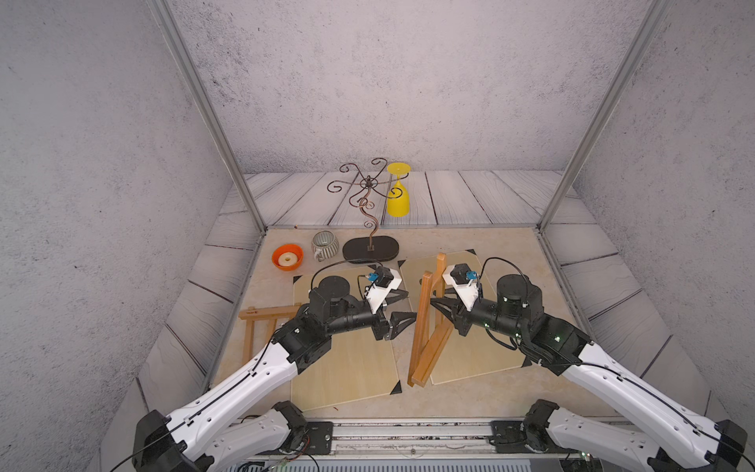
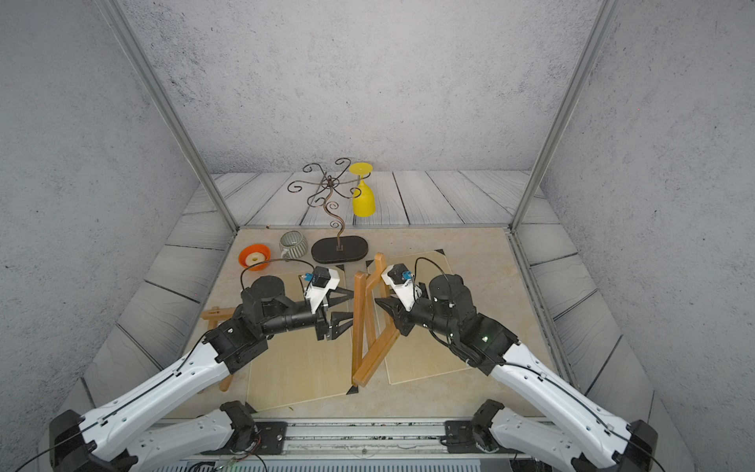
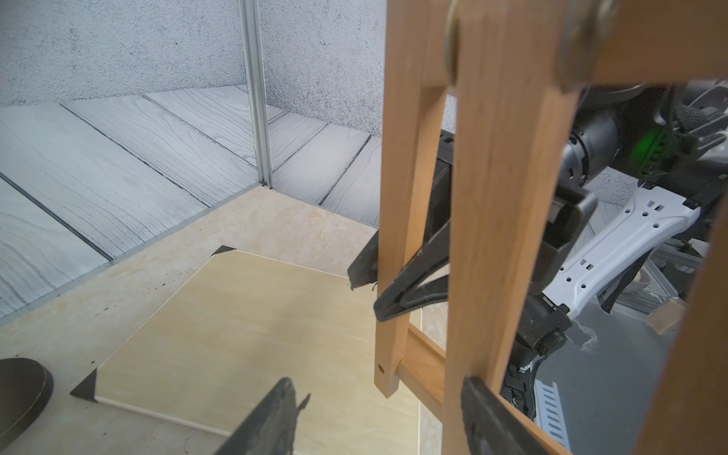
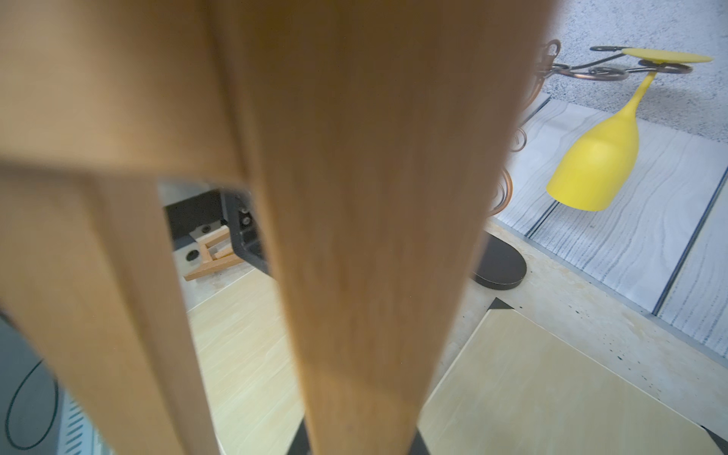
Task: Assemble the easel
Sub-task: Unfold the easel.
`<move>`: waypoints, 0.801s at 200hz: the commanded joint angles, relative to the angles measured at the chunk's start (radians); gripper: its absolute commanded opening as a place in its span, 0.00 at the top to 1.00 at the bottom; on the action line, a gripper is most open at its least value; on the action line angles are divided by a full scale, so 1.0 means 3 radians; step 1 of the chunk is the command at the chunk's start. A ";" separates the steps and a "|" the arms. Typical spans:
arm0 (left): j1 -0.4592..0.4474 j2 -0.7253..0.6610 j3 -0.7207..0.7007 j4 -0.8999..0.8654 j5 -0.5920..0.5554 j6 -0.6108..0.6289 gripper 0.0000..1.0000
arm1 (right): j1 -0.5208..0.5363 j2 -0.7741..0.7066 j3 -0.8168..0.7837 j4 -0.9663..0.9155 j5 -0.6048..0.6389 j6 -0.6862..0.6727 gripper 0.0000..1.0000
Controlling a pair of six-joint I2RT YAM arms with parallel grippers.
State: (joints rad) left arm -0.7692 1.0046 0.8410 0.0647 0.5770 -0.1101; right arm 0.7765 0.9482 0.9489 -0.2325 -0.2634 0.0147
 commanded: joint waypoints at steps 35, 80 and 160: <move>-0.0114 0.0283 0.0233 0.0372 0.0424 0.0023 0.31 | 0.0030 0.0159 0.0161 0.0232 -0.0356 0.0122 1.00; -0.0125 0.0326 0.0241 0.0107 -0.0302 0.0129 0.33 | 0.0030 0.0056 0.0106 0.0142 0.0029 0.0099 1.00; -0.0123 -0.0168 -0.0068 -0.0190 -0.1394 -0.0219 0.36 | 0.0029 0.0106 0.0329 -0.0302 0.0969 0.0147 1.00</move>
State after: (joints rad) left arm -0.8013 1.0069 0.8429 0.0544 0.3233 -0.1200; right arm 0.7860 0.9794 0.9894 -0.3214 -0.0990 0.0269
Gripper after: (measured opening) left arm 0.641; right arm 0.213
